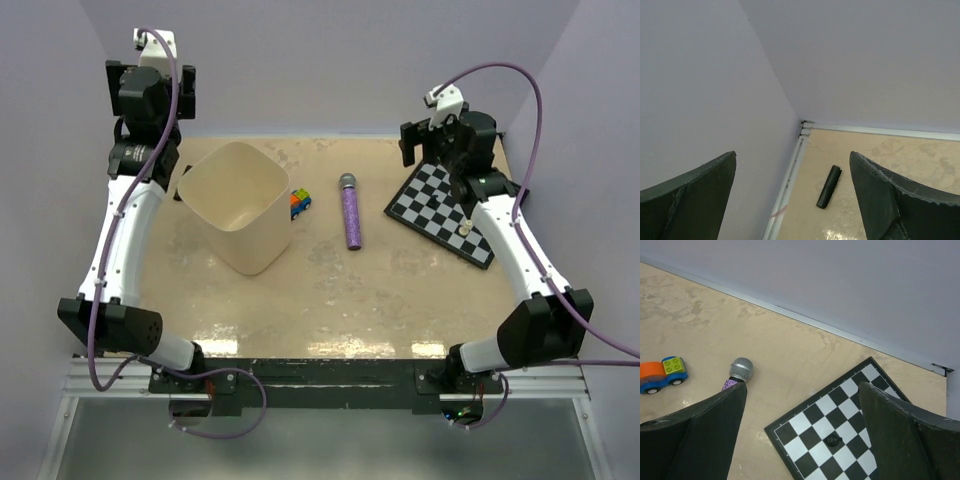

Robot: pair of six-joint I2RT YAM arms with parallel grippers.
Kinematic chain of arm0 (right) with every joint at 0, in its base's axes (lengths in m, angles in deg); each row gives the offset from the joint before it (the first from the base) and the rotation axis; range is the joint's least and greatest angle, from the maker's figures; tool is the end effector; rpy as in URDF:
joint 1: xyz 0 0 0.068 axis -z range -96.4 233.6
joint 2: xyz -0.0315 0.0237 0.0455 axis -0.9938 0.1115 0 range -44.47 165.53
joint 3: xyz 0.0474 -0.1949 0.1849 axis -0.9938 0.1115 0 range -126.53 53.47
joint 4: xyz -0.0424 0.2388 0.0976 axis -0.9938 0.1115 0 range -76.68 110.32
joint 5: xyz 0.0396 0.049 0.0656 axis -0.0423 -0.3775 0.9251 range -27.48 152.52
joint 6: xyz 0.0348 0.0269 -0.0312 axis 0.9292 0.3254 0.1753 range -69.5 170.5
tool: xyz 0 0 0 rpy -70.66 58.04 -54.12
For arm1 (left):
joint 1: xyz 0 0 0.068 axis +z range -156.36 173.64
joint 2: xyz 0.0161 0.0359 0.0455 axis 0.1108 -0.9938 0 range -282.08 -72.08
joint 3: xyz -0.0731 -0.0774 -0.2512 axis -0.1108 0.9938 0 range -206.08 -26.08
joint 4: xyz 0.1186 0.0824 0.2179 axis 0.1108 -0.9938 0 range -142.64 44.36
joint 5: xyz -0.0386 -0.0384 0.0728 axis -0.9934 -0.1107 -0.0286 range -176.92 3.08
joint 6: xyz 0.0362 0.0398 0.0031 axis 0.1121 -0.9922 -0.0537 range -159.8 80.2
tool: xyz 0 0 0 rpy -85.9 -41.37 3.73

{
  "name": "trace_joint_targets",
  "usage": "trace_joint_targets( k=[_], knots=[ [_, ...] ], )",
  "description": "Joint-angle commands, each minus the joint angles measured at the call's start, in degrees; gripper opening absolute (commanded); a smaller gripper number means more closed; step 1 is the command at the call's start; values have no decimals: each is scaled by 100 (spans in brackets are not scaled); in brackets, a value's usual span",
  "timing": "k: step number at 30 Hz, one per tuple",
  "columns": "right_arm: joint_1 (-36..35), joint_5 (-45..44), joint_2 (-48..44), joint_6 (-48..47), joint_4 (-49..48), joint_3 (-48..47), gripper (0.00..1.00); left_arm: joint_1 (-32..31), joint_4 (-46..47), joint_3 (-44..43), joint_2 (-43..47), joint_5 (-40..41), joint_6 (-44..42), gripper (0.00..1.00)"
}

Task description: Put the trash bags into the trash bin

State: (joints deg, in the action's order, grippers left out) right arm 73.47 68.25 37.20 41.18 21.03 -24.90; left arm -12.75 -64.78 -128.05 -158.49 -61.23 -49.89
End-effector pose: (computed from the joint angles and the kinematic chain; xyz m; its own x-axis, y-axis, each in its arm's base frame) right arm 0.3314 0.0628 0.3996 -0.1415 -0.1889 -0.9717 -0.2984 0.9441 -0.1401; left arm 0.3289 -0.0214 0.4939 -0.1189 0.1721 -0.9779 -0.3138 0.9279 0.2014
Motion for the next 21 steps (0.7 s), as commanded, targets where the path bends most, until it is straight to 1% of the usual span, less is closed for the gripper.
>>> trace_joint_targets(
  k=[1, 3, 4, 5, 6, 7, 8, 9, 10, 12, 13, 15, 19, 21],
  knots=[
    [-15, 322, 94, 185, -190, -90, 98, 59, 276, 858, 807, 805, -1054, 100],
    [-15, 419, 217, 185, -155, -178, 98, 182, 454, 1493, 1361, 254, -1529, 100],
    [-15, 437, 253, 176, -129, -231, 98, 182, 629, 1775, 1668, 130, -1749, 100],
    [-15, 472, 288, 142, -103, -266, 98, 191, 613, 1995, 1906, -106, -2090, 100],
    [-7, 524, 297, 80, -50, -284, 98, 191, 665, 2206, 2152, -291, -2625, 95],
    [-15, 621, 306, 27, 2, -284, 98, 191, 526, 2182, 2216, -249, -2978, 93],
    [-15, 778, 297, -69, 55, -232, 98, 278, 203, 1947, 2164, -292, -2947, 93],
    [-15, 884, 271, -148, 99, -197, 98, 627, -174, 1718, 2129, -737, -2903, 92],
    [-15, 972, 253, -218, 134, -135, 98, 987, -422, 1612, 2146, -915, -2868, 92],
    [-24, 1026, 218, -263, 152, -21, 98, 1717, -809, 1680, 2330, -1817, -3120, 95],
    [-24, 1017, 209, -263, 152, 40, 98, 1964, -950, 1811, 2400, -2109, -3227, 96],
    [-15, 982, 192, -272, 126, 120, 98, 2343, -1468, 1883, 2384, -2165, -3202, 95],
    [-15, 964, 174, -263, 56, 216, 98, 3186, -2312, 2014, 2050, -1892, -2210, 87],
    [-15, 991, 165, -254, 47, 269, 98, 3337, -2411, 2417, 1953, -1403, -1937, 85]
  ],
)
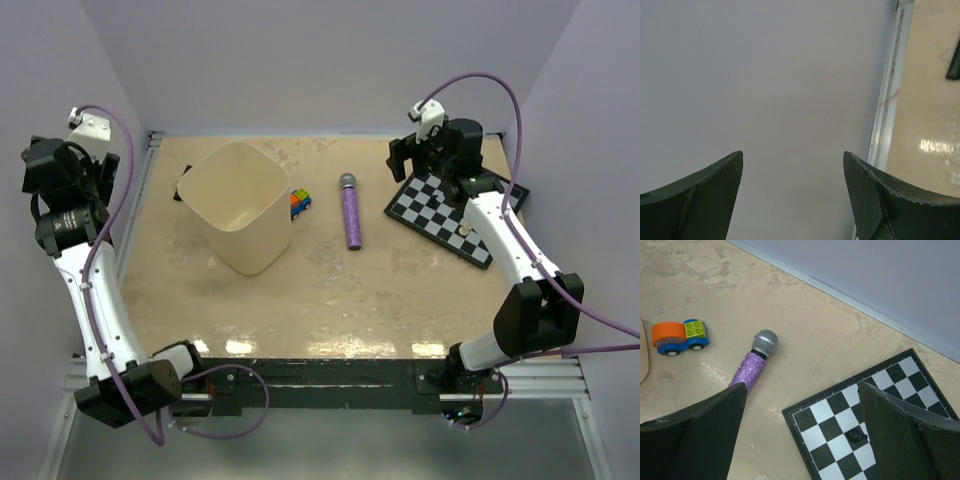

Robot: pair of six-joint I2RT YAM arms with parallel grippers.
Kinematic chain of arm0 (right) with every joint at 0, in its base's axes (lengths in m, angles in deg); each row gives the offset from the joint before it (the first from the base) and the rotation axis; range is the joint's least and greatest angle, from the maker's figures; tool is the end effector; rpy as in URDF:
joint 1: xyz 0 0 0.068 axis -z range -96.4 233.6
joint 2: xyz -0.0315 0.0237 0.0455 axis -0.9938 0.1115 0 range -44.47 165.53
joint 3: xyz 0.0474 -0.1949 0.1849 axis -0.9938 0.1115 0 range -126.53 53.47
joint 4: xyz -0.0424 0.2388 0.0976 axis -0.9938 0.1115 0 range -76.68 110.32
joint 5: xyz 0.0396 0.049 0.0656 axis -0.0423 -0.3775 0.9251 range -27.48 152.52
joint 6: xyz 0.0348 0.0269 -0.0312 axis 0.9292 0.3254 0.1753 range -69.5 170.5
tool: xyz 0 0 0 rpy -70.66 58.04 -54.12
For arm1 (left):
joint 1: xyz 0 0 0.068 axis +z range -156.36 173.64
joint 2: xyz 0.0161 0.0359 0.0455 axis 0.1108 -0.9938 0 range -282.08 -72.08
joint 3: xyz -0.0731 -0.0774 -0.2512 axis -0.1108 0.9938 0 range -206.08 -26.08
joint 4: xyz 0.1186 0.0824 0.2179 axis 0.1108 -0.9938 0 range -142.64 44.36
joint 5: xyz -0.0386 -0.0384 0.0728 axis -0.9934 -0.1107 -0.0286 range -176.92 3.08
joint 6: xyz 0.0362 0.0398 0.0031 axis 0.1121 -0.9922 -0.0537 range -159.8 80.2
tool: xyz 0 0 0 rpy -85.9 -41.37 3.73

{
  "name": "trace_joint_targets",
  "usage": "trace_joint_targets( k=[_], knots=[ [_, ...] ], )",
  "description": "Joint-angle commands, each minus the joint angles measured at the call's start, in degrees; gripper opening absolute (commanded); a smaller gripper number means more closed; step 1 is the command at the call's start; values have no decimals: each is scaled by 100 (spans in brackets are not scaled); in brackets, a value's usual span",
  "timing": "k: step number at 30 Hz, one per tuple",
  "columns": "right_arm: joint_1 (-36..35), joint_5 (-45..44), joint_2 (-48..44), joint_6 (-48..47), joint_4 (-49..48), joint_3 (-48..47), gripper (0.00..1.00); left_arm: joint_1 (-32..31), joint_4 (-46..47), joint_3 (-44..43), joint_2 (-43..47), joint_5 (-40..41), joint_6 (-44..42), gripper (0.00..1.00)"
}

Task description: Put the trash bags into the trash bin

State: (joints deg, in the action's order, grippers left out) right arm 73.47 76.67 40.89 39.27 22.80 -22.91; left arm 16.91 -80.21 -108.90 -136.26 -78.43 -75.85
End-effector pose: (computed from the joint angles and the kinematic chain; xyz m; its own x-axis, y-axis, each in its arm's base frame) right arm 0.3460 0.0707 0.3633 -0.2280 -0.2325 -0.9455 -0.4519 0.8854 -0.1088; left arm 0.2028 0.0928 0.4564 -0.5106 0.4139 -0.7536 -0.2731 0.7531 0.5986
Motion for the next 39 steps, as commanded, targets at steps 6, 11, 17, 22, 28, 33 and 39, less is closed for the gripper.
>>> trace_joint_targets(
  k=[6, 11, 17, 22, 28, 33, 39],
  knots=[
    [-15, 79, -213, -134, -138, 149, 98, 1101, -1375, 2233, 572, -2223, -1233, 81],
    [-15, 149, -134, -126, -157, 176, 98, 1014, -2896, 2762, 486, -5001, -3527, 77],
    [-15, -17, -81, -257, -51, 79, 98, 206, -1357, 3631, 818, -6069, -2578, 77],
    [-15, -62, -90, -293, -51, 158, 98, -234, 1088, 4476, 1215, -5930, -467, 78],
    [-15, -71, 42, -301, -33, 106, 98, -393, 2778, 4758, 785, -5876, 985, 75],
    [-15, -105, 287, -319, -42, -105, 98, -630, 3956, 4767, 267, -5570, 1617, 75],
    [-15, -106, 499, -319, -42, -298, 98, -709, 4870, 4363, -620, -5069, 1927, 74]
  ],
)
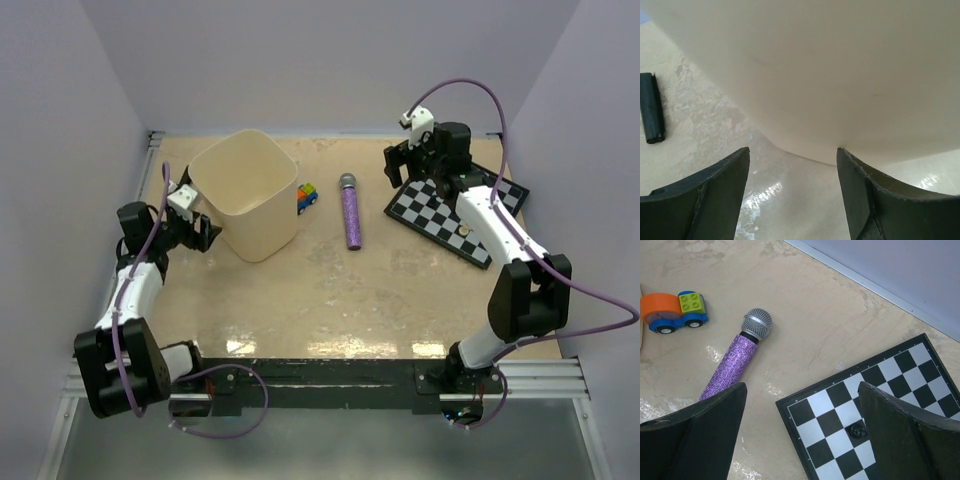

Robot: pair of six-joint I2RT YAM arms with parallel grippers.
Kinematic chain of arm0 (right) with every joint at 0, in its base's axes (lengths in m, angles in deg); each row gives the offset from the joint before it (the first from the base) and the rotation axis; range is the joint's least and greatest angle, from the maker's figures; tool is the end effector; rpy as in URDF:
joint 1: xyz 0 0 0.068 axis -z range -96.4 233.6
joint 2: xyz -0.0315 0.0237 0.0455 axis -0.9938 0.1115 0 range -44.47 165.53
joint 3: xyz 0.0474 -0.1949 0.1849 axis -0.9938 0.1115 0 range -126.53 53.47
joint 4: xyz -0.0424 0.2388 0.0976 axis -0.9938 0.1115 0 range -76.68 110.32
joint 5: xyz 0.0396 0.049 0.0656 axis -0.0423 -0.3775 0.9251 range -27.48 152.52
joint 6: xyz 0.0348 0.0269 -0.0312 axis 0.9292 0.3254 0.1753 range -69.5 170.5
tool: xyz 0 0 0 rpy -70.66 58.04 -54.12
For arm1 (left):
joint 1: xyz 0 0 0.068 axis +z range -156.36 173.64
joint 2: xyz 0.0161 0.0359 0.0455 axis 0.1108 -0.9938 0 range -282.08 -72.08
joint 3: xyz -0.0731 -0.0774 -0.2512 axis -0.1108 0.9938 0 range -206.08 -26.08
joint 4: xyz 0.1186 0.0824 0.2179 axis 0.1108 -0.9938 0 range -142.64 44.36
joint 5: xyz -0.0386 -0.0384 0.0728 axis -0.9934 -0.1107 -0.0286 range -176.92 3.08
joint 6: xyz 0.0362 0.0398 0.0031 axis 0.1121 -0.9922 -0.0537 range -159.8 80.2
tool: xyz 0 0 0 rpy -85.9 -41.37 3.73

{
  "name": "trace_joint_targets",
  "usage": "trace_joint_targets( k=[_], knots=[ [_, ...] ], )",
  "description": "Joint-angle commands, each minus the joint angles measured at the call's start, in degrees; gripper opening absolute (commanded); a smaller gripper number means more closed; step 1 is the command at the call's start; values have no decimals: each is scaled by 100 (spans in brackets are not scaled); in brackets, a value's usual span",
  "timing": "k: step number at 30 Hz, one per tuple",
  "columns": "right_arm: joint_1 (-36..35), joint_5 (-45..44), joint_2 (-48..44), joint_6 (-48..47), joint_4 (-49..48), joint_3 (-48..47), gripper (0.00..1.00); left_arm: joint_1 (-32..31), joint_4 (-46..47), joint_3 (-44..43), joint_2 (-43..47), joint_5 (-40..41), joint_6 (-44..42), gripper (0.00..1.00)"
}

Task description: Put the trash bags into the trash bin

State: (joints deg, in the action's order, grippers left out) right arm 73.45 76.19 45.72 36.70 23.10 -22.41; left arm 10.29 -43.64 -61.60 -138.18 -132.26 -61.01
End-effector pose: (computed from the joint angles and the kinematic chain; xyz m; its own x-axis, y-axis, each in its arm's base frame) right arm 0.3650 0.0739 0.3308 -0.2986 -0.2889 -0.9096 -0.4684 0.8748 -0.1240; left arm 0.2386 0.0448 0.2346 -0.2837 0.1805 -0.9418 0.5358 0.8443 0.0004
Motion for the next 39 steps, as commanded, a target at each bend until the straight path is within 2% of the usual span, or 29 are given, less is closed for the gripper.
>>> trace_joint_targets(
  k=[1, 5, 8, 13, 17, 19, 23, 28, 33, 39],
  knots=[
    [-13, -58, 33, -61, -82, -349, 98, -47, 1337, -411, -603, 402, 451, 74],
    [-22, -57, 34, -70, -55, -305, 98, -47, 1068, -840, -1000, 736, 49, 74],
    [-22, -128, -2, -87, -47, -244, 98, 49, 890, -956, -957, 1272, -330, 75],
    [-22, -198, -72, -96, -108, -112, 98, 743, 793, -1411, -1430, 1624, -253, 76],
    [-22, -172, -98, -87, -90, -76, 98, 805, 715, -2386, -2492, 1889, -103, 72],
    [-13, -181, -90, -88, -73, -68, 98, 744, 548, -3088, -3361, 1888, -15, 68],
    [-13, -198, -98, -105, -3, -85, 98, 507, 283, -4407, -4514, 2082, 29, 62],
    [-13, -277, -204, -175, 76, 11, 98, 146, 170, -5181, -5350, 2214, -235, 57],
    [-13, -383, -292, -263, 155, 126, 98, -21, 160, -5491, -5869, 2626, -322, 51],
    [-13, -453, -266, -307, 173, 73, 98, -30, -32, -5316, -6028, 2917, -471, 45]
  ],
)
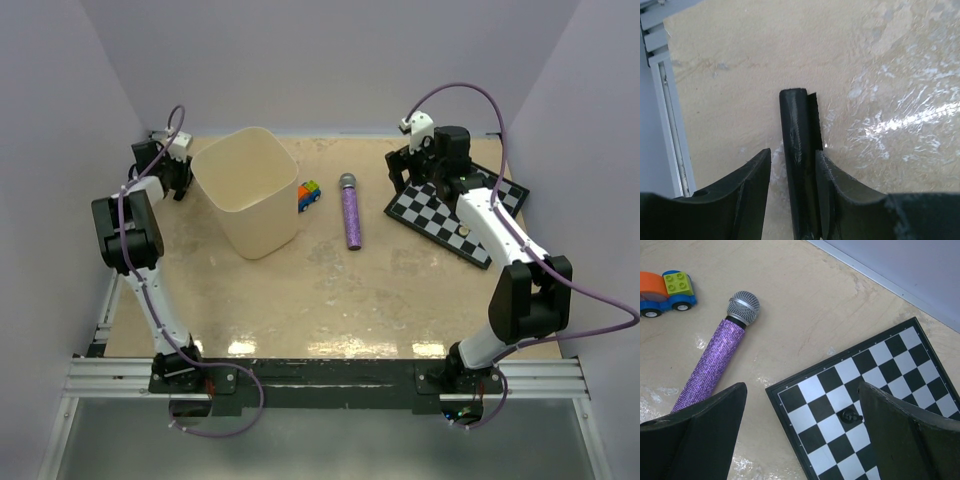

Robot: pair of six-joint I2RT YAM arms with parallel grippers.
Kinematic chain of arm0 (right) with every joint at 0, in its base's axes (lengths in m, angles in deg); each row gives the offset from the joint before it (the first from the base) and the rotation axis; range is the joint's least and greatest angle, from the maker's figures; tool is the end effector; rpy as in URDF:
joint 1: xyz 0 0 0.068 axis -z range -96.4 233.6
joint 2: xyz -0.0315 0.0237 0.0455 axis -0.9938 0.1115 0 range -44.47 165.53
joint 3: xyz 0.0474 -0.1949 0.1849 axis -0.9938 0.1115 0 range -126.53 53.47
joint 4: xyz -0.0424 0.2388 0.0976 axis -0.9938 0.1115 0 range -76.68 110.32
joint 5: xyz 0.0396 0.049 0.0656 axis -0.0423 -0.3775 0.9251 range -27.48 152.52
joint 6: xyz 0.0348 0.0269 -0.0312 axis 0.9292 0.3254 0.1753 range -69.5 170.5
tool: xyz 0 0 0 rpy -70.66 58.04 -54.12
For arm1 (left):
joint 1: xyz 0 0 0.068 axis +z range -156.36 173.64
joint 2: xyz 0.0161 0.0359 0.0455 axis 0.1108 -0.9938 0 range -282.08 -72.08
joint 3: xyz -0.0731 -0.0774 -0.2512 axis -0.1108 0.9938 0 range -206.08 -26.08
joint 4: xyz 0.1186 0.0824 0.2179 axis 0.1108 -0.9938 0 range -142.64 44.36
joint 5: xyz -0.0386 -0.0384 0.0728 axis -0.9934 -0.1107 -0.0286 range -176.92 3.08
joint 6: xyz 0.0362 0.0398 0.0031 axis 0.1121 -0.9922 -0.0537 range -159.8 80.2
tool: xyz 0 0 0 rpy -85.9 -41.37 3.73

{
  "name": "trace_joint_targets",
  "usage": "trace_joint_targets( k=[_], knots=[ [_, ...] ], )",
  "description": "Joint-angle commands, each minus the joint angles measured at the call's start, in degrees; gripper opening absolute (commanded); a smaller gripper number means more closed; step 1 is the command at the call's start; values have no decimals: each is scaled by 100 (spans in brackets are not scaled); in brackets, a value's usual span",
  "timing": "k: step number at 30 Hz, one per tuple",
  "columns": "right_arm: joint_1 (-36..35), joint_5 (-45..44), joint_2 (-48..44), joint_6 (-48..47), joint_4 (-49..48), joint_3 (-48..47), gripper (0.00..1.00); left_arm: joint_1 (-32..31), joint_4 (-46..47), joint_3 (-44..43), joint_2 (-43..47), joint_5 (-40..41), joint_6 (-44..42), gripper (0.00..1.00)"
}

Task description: Put the trash bags into the trash bin

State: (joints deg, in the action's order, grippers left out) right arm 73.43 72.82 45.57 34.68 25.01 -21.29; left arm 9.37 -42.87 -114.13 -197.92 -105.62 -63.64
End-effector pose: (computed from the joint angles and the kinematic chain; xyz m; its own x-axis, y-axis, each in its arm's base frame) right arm 0.3626 0.0715 0.3214 -0.3393 -0.3333 -0.8796 -0.4398 0.8828 -0.1649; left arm 0.4778 0.1226 0.1631 -0.5069 0.2549 -0.8234 0.2194 0.9620 0.1627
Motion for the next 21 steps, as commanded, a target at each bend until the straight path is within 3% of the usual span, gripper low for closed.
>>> trace_joint_targets(
  k=[1, 5, 12, 16, 21],
  knots=[
    [-11, -116, -224, -106, -26, -56, 98, 62, -266, -133, -133, 261, -227, 43],
    [-11, -64, -127, -89, -43, -109, 98, 62, -1084, -607, -371, 182, -297, 40],
    [-20, 77, -101, -45, -78, -126, 98, 167, -2190, -494, 41, -19, -140, 9],
    [-20, 182, -206, 60, -166, 23, 98, 343, -2421, 601, 1374, -230, 773, 3],
    [-20, 419, -303, 175, -254, 242, 98, 423, -2911, 2290, 4105, -406, 1670, 0]
  ],
)
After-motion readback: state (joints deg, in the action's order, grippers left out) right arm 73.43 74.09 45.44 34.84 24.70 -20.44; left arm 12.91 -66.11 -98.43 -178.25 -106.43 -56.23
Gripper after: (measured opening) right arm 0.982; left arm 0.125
